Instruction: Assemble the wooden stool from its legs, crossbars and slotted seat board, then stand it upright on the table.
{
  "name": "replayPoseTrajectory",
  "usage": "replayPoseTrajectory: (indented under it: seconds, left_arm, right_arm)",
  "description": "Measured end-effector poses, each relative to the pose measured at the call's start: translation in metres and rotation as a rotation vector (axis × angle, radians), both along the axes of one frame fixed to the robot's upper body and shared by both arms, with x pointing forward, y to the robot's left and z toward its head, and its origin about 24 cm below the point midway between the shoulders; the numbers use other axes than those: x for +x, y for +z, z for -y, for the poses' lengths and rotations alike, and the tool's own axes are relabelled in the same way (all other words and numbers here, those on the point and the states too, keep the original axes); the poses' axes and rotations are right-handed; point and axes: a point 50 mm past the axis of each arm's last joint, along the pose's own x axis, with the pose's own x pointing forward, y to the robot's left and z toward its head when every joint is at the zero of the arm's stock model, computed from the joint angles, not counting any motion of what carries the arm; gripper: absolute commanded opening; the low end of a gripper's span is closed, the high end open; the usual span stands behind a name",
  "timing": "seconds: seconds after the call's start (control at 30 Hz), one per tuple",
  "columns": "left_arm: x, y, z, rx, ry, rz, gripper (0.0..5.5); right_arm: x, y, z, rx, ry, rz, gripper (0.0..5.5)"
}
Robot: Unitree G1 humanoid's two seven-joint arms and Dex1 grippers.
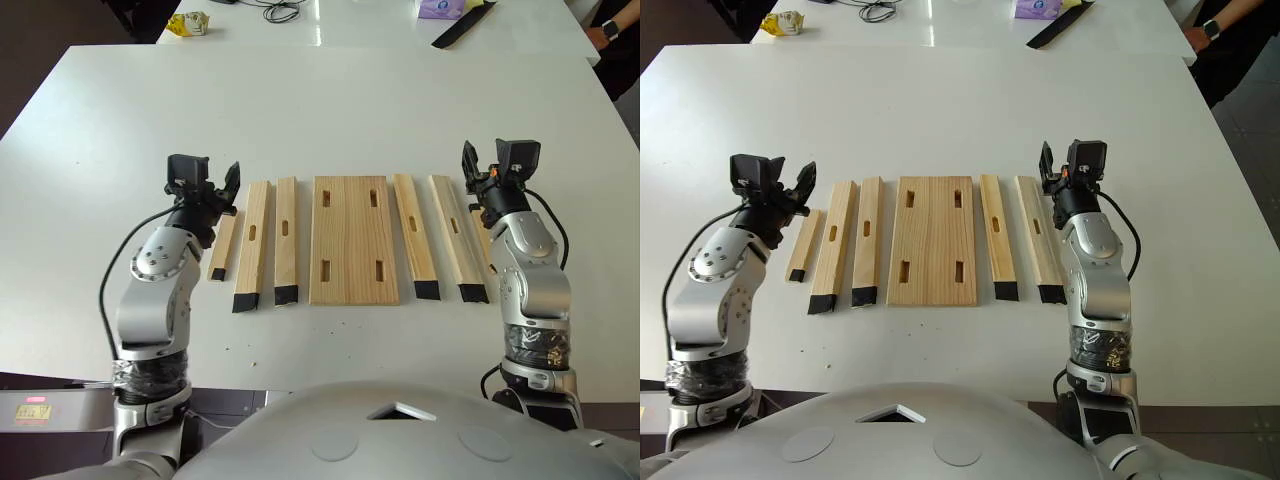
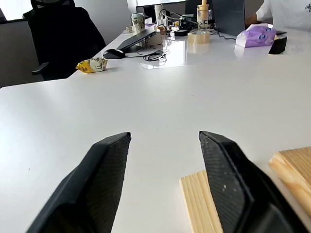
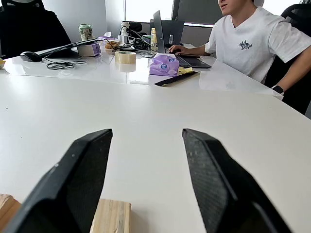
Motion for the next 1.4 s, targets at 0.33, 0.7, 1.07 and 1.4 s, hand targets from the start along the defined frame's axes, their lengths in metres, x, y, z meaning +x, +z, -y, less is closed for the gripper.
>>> replayPoseTrajectory:
  seconds: [0.33,0.7,1.07,1.4]
  left_arm:
    - [-0.016,0.023,-0.018,-0.097,-0.047,-0.374,2.62]
    - [-0.031,0.013,-0.02,-0.109,-0.081,-0.649,2.62]
    - [-0.04,0.01,-0.014,-0.041,-0.162,-0.684,2.62]
    - [-0.047,-0.003,-0.014,-0.038,-0.151,-0.713,2.62]
  right_arm:
    - [-0.031,-0.014,0.002,0.036,-0.133,-0.039,2.7]
    - [-0.031,-0.012,0.004,0.027,-0.15,-0.031,2.7]
    - [-0.034,-0.013,0.003,0.033,-0.16,-0.03,2.7]
    - [-0.034,-0.012,0.004,0.027,-0.156,-0.029,2.7]
